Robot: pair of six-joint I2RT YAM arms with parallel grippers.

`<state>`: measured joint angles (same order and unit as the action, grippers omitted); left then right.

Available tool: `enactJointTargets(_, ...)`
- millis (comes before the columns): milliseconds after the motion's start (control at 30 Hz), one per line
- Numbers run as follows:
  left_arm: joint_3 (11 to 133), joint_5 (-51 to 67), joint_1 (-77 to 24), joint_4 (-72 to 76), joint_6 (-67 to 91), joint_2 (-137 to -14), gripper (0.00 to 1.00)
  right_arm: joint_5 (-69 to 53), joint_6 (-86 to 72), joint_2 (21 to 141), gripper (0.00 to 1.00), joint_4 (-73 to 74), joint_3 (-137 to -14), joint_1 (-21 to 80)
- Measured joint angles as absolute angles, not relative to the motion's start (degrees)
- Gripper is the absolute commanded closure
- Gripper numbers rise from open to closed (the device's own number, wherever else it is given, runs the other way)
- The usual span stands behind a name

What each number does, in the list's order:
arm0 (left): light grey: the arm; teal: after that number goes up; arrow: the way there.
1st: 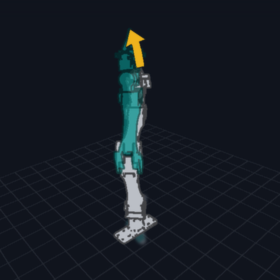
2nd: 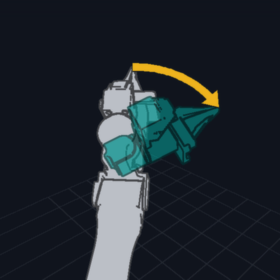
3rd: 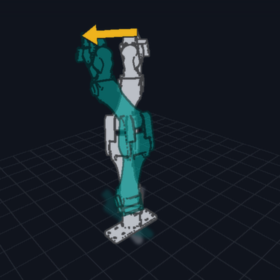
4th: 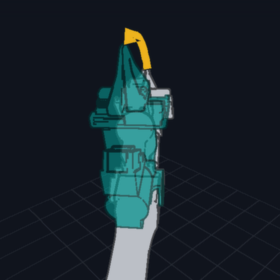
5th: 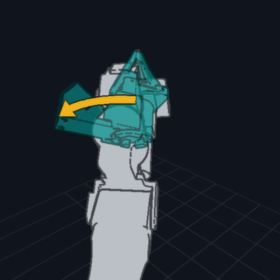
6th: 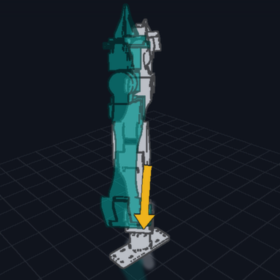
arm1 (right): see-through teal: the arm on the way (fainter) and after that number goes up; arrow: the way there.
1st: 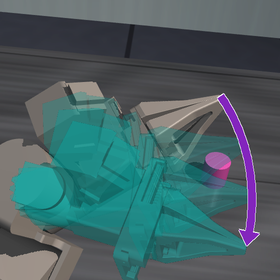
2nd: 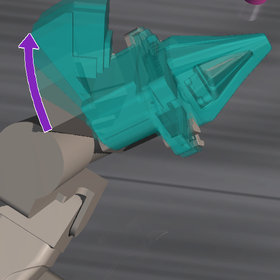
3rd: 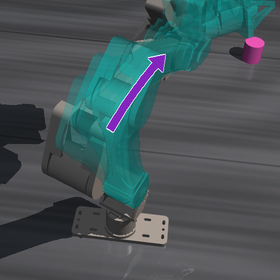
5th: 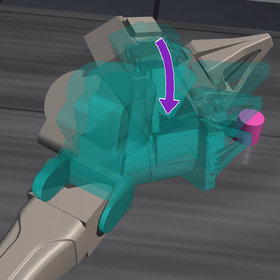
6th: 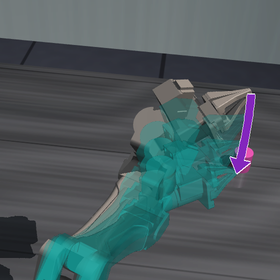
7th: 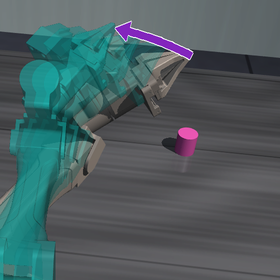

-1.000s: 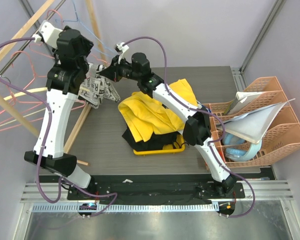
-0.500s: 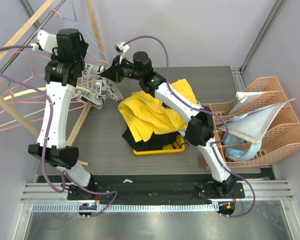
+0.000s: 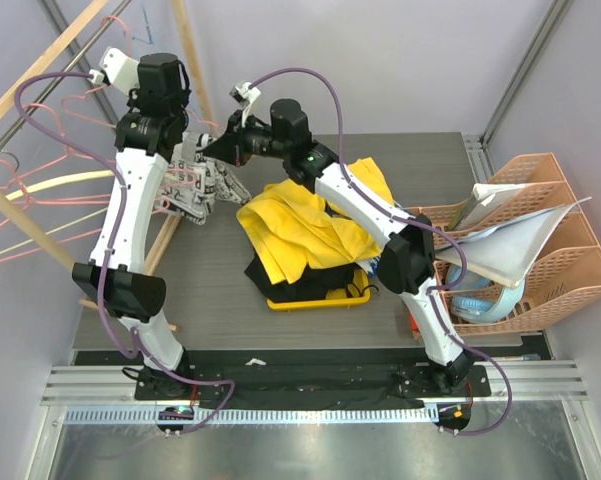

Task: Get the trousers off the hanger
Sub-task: Grab a hanger with trousers on it with the left arm

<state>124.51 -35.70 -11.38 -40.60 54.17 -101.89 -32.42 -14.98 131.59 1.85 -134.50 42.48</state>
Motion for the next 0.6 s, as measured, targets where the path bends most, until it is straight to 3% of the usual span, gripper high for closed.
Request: enactJointTargets(600,108.6,-50.1,-21.0,-11.0,19.6,-96.0,1.00,-36.5,-17.1,140.7,0.99,-1.3,-145.3,42.3)
